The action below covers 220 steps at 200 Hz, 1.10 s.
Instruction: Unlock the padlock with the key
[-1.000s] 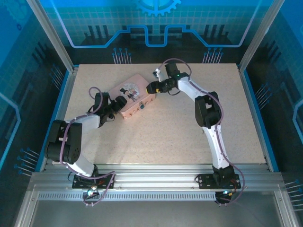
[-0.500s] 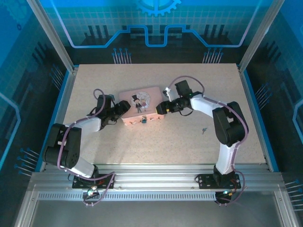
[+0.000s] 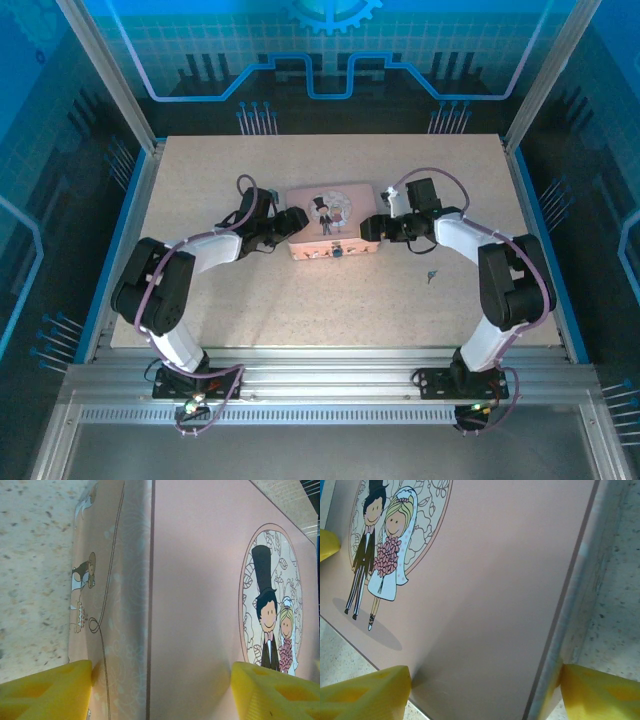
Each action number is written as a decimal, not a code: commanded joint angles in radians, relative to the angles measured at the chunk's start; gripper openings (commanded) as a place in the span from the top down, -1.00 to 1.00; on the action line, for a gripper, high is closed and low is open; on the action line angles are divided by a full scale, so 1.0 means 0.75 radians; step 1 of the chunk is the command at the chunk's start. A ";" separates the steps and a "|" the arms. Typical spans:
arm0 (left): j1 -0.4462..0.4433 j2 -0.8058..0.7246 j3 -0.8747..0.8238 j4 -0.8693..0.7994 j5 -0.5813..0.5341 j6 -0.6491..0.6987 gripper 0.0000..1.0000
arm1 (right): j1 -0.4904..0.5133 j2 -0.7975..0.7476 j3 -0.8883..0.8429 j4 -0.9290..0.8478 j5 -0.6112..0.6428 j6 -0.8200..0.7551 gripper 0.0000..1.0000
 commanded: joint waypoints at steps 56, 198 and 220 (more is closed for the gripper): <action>-0.049 0.020 0.118 -0.042 0.006 0.050 -0.51 | 0.031 -0.042 -0.044 0.125 -0.151 0.002 -0.58; 0.074 -0.326 0.011 -0.254 -0.090 0.183 -0.98 | -0.006 -0.425 -0.084 -0.120 0.298 -0.008 -0.99; 0.067 -0.415 0.003 -0.311 -0.087 0.217 -0.98 | -0.003 -0.584 -0.082 -0.170 0.421 0.006 -1.00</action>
